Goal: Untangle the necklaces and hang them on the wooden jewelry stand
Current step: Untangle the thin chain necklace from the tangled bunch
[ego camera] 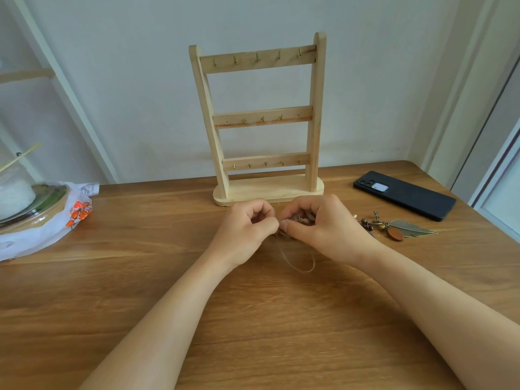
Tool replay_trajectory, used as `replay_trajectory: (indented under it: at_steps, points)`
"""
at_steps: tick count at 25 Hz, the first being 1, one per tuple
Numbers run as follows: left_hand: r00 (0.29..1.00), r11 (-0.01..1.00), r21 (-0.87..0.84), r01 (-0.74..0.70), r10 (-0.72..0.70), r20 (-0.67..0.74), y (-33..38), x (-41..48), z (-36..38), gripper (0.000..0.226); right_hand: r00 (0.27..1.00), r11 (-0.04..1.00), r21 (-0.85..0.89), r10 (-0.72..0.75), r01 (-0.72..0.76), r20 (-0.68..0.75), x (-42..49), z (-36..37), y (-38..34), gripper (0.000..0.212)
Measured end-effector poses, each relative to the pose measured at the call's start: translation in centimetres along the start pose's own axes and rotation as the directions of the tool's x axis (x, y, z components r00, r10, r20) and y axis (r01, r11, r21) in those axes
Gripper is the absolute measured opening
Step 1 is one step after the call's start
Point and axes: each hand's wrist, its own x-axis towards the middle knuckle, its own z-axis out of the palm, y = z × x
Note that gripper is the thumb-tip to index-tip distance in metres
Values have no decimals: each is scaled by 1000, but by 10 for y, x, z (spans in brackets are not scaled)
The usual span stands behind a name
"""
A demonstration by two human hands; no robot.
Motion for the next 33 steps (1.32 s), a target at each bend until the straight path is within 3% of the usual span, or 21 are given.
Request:
replay_trajectory:
  at_steps: [2,8,13,21,25,31,33]
  points:
    - [995,990,-109,86,-81,52,3,0,0,16,1000,999,-50,-13,13,-9,1,0,1,6]
    - [965,955,-172,243,-219,145,6,0,-5,14,999,982,-183,-40,38,-8,3,3,5,6]
    - [971,925,-304,228,-240,-3,3,0,-7,18,1000,996,-86,5,-6,-15,2,0,6,6]
    - [990,990,-100,101,-110,-84,-1,-2,-5,5,998,995,-90,26,-31,-63,2,1,6,5]
    - [995,995,-23,98,-98,-16,-3,-1,-6,6,995,992,-124,13,-26,-99,1,1,5,7]
    - [989,990,104,97,-108,103,1,0,-6,9,998,971,-233,-57,53,-12,1,-1,4,5]
    - [973,986,94,141,-156,172,2,-1,-4,19,996,955,-282,-90,92,21,2,0,4,16]
